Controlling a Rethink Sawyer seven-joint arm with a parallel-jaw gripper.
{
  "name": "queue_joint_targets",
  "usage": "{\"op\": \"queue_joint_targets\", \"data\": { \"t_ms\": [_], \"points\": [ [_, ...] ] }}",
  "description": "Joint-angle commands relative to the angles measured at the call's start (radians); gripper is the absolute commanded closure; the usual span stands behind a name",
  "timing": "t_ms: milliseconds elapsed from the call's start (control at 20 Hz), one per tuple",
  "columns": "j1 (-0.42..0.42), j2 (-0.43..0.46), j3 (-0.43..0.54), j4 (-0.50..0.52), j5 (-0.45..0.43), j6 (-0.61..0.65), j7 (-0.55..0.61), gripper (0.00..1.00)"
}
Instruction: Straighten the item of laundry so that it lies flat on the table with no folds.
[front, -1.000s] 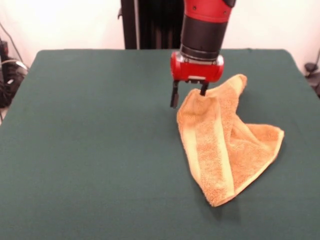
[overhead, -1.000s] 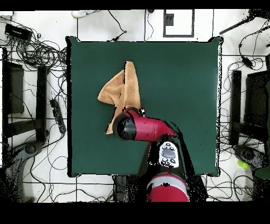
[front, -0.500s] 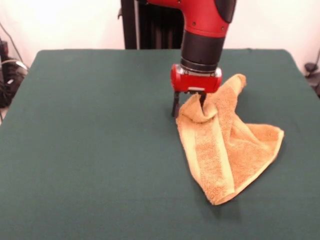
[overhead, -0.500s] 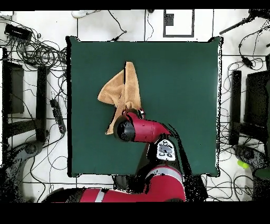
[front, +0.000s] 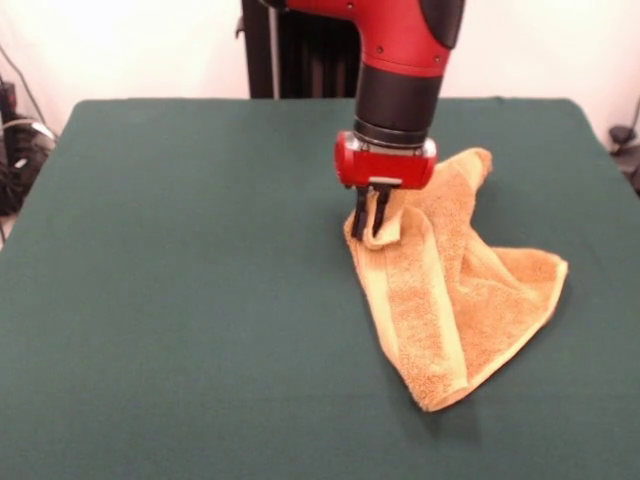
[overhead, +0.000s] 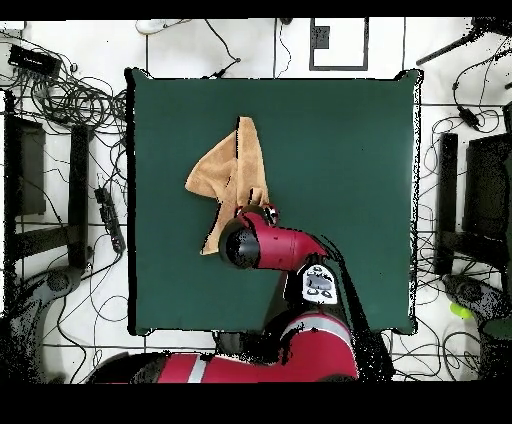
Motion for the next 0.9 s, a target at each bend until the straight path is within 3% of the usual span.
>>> {"op": "queue_joint_targets", "data": {
  "t_ms": [50, 400, 900],
  "points": [
    [-0.023, 0.039, 0.117, 0.011, 0.043, -0.052, 0.231, 1.0],
    [-0.221, 0.03, 0.244, 0.088, -0.068, -0.102, 0.182, 1.0],
    [-0.496, 0.08, 0.367, 0.106, -0.264, -0.107, 0.101, 1.0]
  ]
}}
